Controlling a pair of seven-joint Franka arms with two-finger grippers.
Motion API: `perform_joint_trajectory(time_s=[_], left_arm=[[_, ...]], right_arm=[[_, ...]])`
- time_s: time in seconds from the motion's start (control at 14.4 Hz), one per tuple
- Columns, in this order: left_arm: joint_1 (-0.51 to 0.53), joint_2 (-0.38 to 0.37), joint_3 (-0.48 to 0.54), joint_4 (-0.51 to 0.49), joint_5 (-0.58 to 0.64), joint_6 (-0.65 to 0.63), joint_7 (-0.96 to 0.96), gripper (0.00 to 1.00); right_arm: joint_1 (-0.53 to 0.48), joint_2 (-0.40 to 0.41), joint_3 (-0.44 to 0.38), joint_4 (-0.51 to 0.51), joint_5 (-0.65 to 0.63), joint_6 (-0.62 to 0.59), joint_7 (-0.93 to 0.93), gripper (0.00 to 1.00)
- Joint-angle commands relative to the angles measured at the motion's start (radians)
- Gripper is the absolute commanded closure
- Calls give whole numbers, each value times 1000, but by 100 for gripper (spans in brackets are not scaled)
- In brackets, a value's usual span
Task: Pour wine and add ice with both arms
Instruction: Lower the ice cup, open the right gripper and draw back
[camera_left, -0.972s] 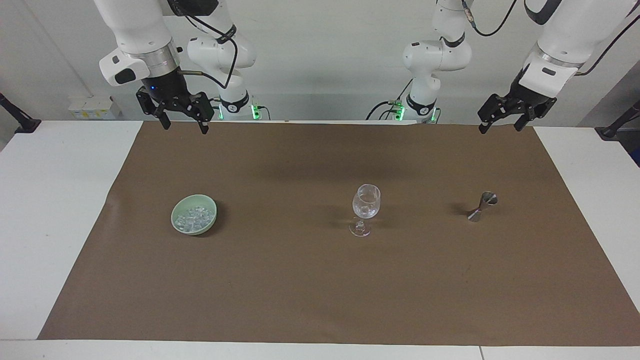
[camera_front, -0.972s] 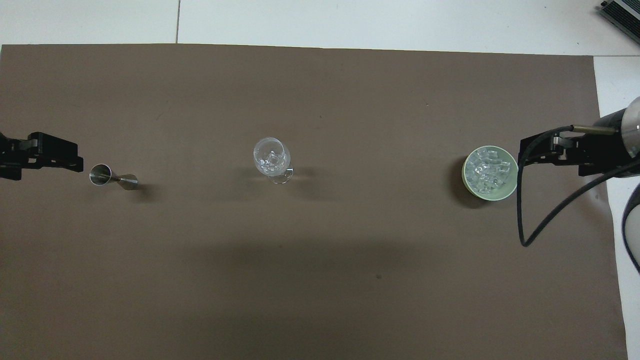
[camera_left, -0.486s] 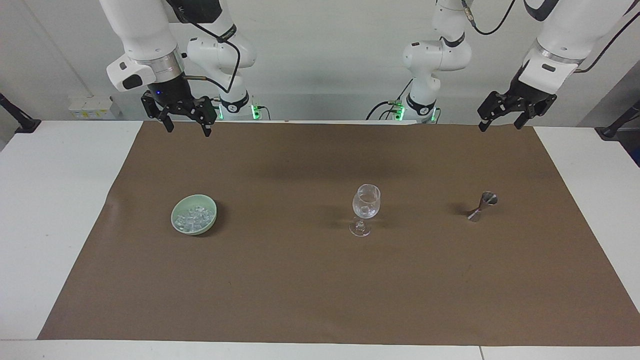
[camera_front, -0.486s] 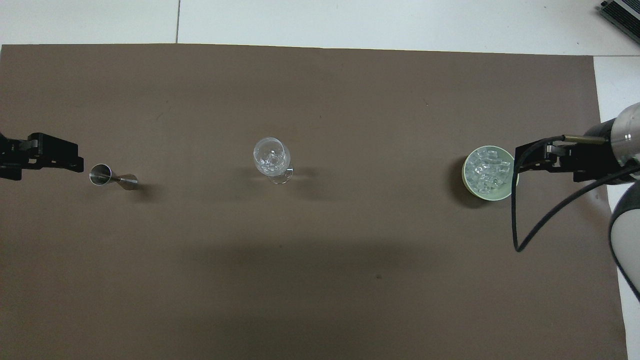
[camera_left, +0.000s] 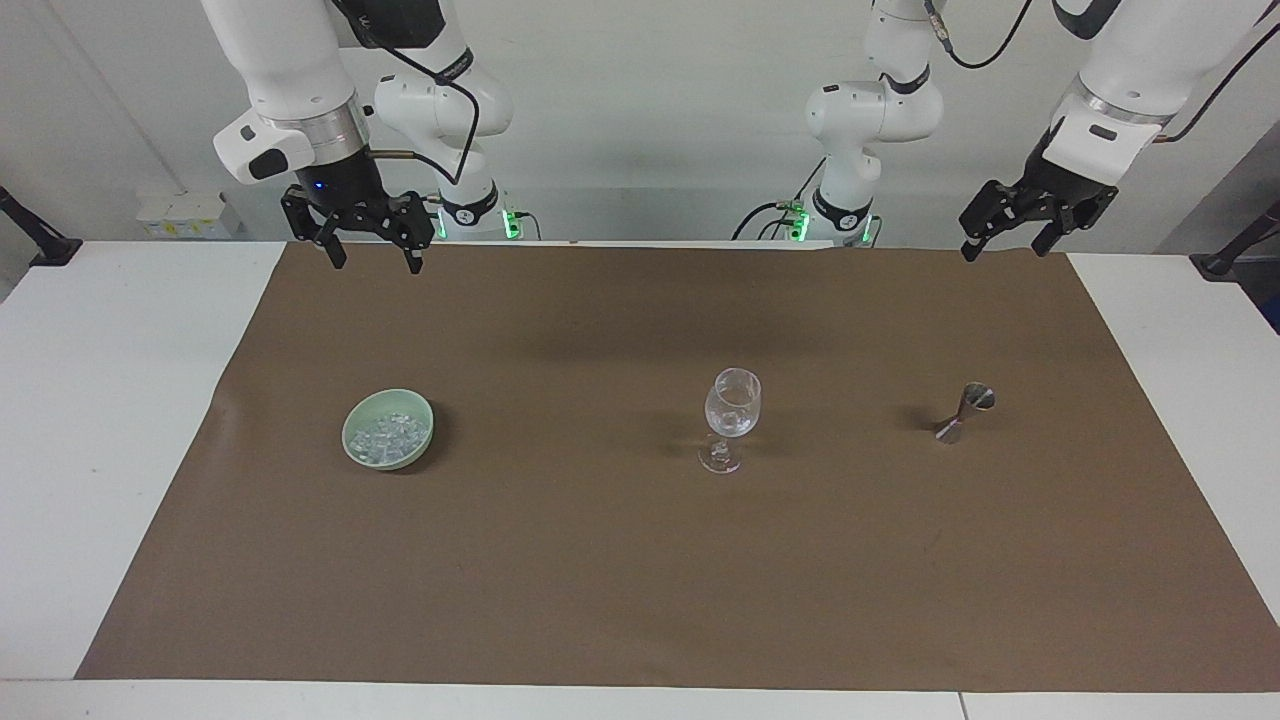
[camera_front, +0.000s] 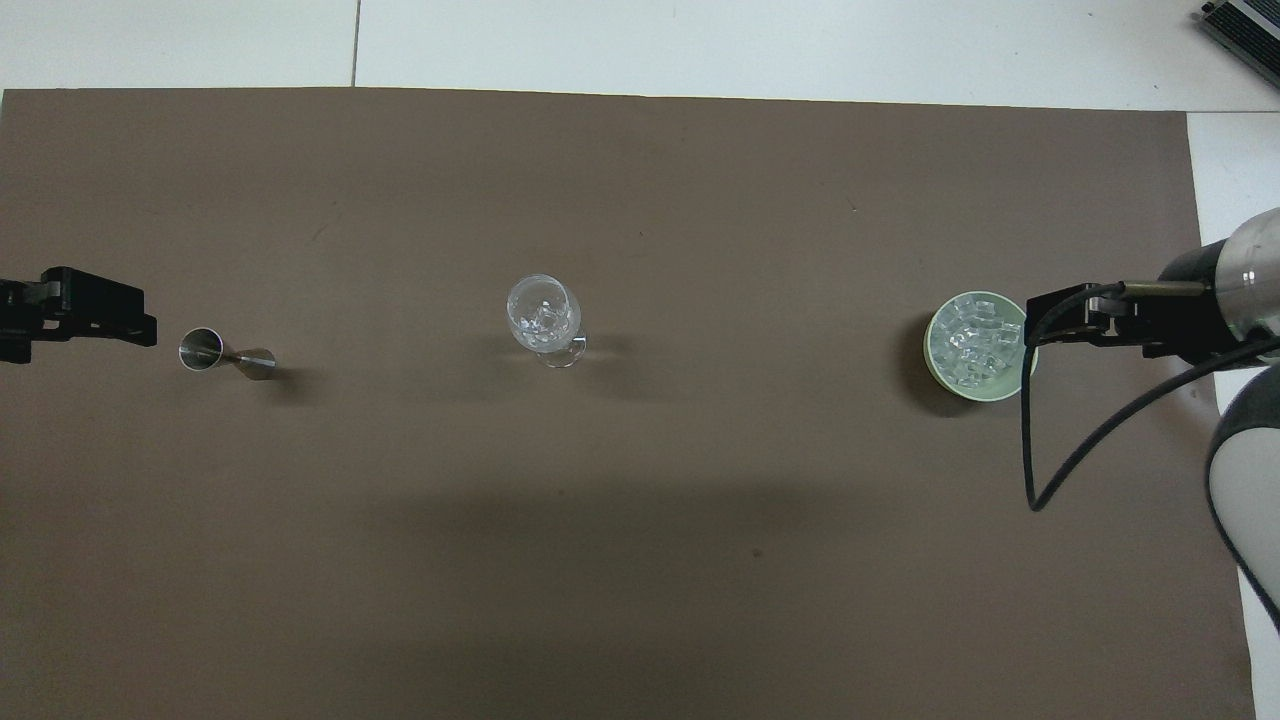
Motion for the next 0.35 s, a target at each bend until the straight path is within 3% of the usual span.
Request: perform_joint_trajectory(time_s=[0.0,0.28], left_arm=[[6,-24,-5,-24,20,-10,4,0],[5,-24,-5,-24,20,-10,4,0]], right_arm=[[-14,-28,1,-37,16,22,-33,0],[-14,-28,1,-37,15,20,-28,0]])
